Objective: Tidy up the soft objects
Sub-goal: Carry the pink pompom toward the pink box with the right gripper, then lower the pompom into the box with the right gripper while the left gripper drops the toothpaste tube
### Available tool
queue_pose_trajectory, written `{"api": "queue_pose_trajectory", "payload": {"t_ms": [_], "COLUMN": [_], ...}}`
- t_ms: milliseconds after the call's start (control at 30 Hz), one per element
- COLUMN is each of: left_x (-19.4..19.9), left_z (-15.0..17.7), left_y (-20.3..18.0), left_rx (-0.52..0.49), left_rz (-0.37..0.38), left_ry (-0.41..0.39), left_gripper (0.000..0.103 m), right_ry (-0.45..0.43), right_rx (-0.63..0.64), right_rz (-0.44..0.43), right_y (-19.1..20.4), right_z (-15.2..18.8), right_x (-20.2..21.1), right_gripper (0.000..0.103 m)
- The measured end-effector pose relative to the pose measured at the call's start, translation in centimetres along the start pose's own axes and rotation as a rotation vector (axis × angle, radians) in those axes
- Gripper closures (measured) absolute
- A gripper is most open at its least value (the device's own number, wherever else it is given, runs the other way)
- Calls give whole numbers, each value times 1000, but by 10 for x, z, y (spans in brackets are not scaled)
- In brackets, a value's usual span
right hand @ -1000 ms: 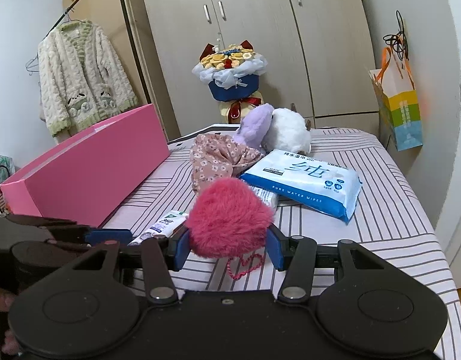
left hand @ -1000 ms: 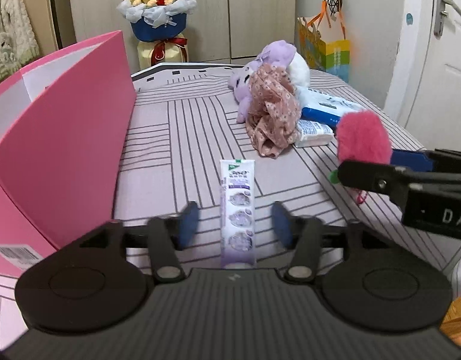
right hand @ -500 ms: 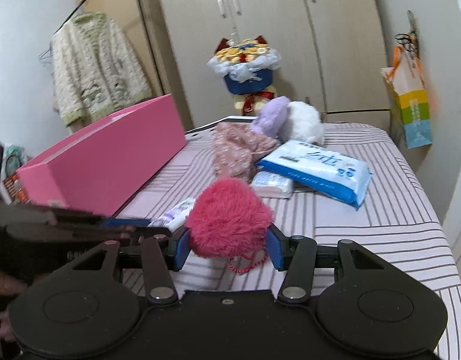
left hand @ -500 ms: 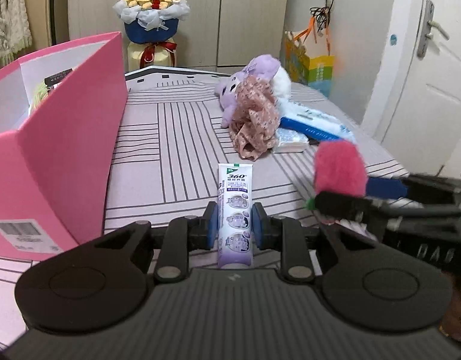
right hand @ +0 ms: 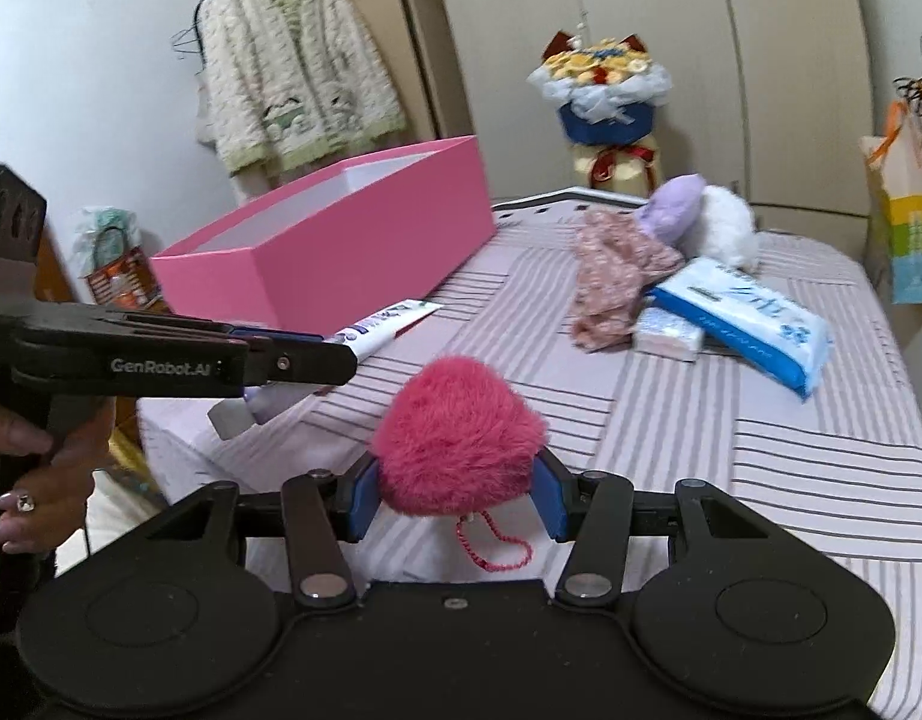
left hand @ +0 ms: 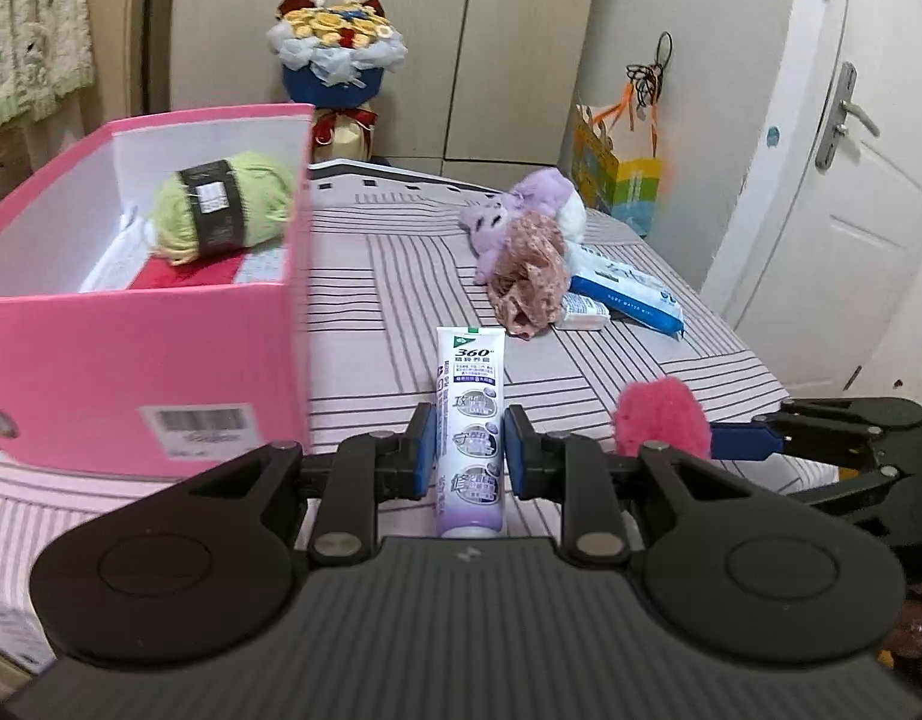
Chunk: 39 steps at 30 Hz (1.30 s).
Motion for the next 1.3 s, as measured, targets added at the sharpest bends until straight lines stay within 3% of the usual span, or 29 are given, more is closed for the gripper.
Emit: {"api": "queue_pose_trajectory", "payload": {"t_ms": [167, 333, 600, 767, 933, 1300], "left_x": [27, 53, 59, 49, 18, -85], "left_z": [-9, -27, -57, -79, -101, -123], "left_y": [18, 40, 80, 105, 125, 152], "left_rx": [8, 4, 29, 31, 21, -68], "left_rz": [11, 11, -98, -147, -211, -305], "left_ry": [-29, -89, -161, -178, -148, 79], "left_gripper": [80, 80, 80, 80, 80, 80], "right_ry": [16, -24, -100, -91, 7, 319], "right_rx": [11, 102, 211, 285, 334, 437], "right_rz": [-83, -128, -173, -154, -135, -70], "right_y": [18, 44, 70, 72, 62, 35], "right_z": [-20, -51, -106, -140, -163, -177], "right_x": [0, -2, -36, -72, -124, -218], "right_gripper": [47, 47, 47, 47, 47, 47]}}
Point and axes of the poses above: each gripper's, at about its wrist camera, not at the fingertips, and x roughly against the way its jaws point, y to its left, z to its underside, the point moved 3 cm from there along -x, roughly the way its jaws point, and after that the axes turned 15 degrees about -z, right-handed, at the moved point
